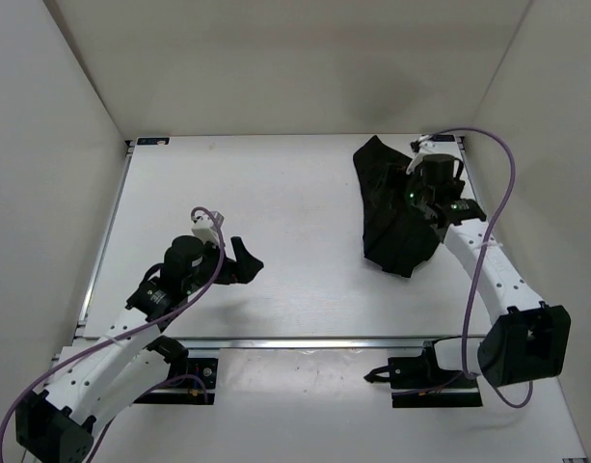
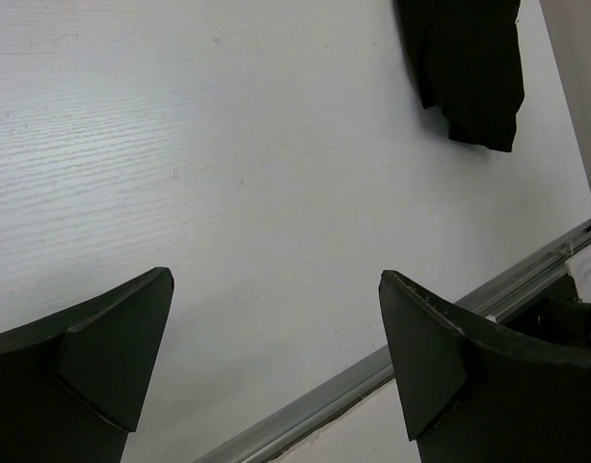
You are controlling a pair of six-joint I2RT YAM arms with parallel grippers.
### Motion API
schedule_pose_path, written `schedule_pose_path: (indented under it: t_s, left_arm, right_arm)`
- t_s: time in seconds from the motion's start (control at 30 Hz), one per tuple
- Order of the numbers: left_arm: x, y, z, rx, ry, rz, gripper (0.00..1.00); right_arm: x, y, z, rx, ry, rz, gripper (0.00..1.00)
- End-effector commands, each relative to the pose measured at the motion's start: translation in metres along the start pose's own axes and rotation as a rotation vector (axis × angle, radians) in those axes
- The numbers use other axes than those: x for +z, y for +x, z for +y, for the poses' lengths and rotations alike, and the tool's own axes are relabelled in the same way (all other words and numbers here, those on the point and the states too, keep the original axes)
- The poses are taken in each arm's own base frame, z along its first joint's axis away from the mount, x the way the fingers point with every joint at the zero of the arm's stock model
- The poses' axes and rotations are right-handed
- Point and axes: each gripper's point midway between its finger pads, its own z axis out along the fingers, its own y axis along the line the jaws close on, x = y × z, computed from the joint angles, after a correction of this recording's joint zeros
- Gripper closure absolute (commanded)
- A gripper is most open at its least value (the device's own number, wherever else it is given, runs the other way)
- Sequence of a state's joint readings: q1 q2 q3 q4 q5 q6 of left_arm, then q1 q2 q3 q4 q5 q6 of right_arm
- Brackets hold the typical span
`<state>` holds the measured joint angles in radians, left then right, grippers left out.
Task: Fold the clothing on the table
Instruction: Move the skirt to the center of the board
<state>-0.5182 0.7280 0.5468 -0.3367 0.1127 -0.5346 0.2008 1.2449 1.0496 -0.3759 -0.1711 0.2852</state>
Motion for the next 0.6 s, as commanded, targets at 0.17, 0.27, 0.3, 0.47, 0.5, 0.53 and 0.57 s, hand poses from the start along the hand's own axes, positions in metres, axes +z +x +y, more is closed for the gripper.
schedule_pose_path:
  t_s: [0.17, 0.27, 0.3, 0.47, 0.5, 0.53, 0.57]
  left_arm:
    - [0.009, 0.013, 0.004, -0.03, 0.05, -0.023, 0.02]
    - [0.012, 0.028, 0.007, -0.011, 0.065, 0.012, 0.02]
    - [0.014, 0.036, 0.01, -0.008, 0.061, 0.036, 0.02]
    - [0.018, 0.06, 0.025, -0.095, -0.02, 0.106, 0.02]
    - [0.018, 0.062, 0.028, -0.123, -0.043, 0.11, 0.01]
    - [0.017, 0.062, 0.035, -0.172, -0.09, 0.102, 0.01]
    - [0.018, 0.06, 0.037, -0.18, -0.106, 0.092, 0.02]
  right_arm:
    - [-0.001, -0.057, -0.119, 0.183, 0.232, -0.114, 0.3]
    - [0.008, -0.056, -0.155, 0.225, 0.298, -0.097, 0.3]
    - [0.01, -0.057, -0.16, 0.218, 0.307, -0.088, 0.29]
    - [0.043, -0.045, -0.202, 0.283, 0.37, 0.024, 0.27]
    - [0.042, -0.053, -0.206, 0.291, 0.391, 0.01, 0.27]
    - [0.046, -0.047, -0.216, 0.306, 0.42, 0.027, 0.26]
    - [0.051, -0.049, -0.225, 0.317, 0.443, 0.028, 0.26]
